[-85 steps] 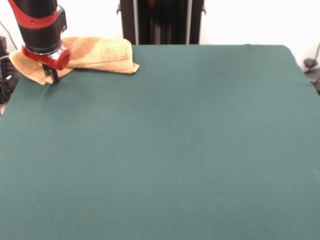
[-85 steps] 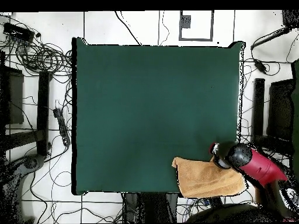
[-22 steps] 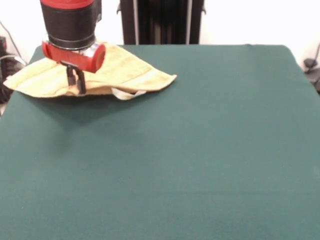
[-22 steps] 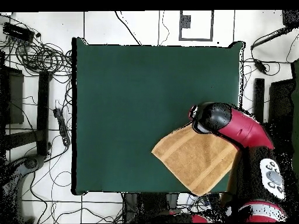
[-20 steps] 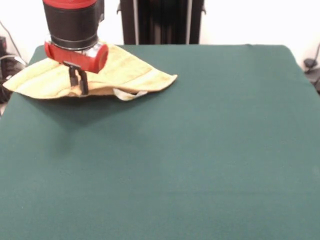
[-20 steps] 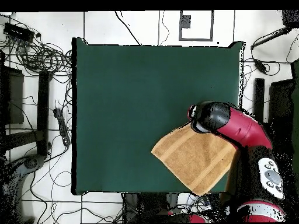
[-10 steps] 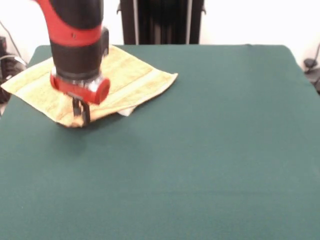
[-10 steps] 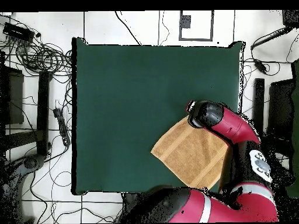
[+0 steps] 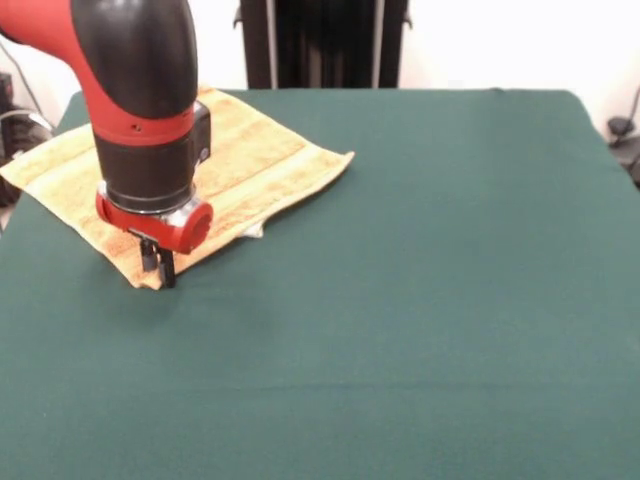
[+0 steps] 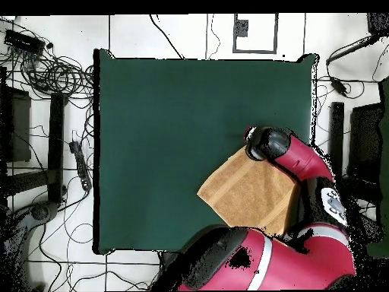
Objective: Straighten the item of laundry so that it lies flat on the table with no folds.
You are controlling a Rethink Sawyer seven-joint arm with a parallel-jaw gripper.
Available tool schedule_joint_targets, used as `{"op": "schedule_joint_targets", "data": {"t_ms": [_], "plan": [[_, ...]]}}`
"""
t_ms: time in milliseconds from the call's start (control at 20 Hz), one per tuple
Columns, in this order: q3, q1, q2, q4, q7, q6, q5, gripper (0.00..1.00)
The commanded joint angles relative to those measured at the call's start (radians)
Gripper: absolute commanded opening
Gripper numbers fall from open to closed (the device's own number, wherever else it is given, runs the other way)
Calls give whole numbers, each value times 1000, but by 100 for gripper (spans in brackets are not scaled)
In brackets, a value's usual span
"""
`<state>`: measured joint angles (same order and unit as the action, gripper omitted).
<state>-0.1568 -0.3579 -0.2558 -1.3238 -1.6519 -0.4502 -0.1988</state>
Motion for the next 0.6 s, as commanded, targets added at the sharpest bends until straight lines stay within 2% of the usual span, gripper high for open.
{"op": "schedule_joint_targets", "data": {"t_ms": [50,300,600], "plan": [[167,49,196,51,-247,82,-98,0],[191,60,170,24,-290,81,-145,0],[170,101,172,27,-338,64,-212,0]]}}
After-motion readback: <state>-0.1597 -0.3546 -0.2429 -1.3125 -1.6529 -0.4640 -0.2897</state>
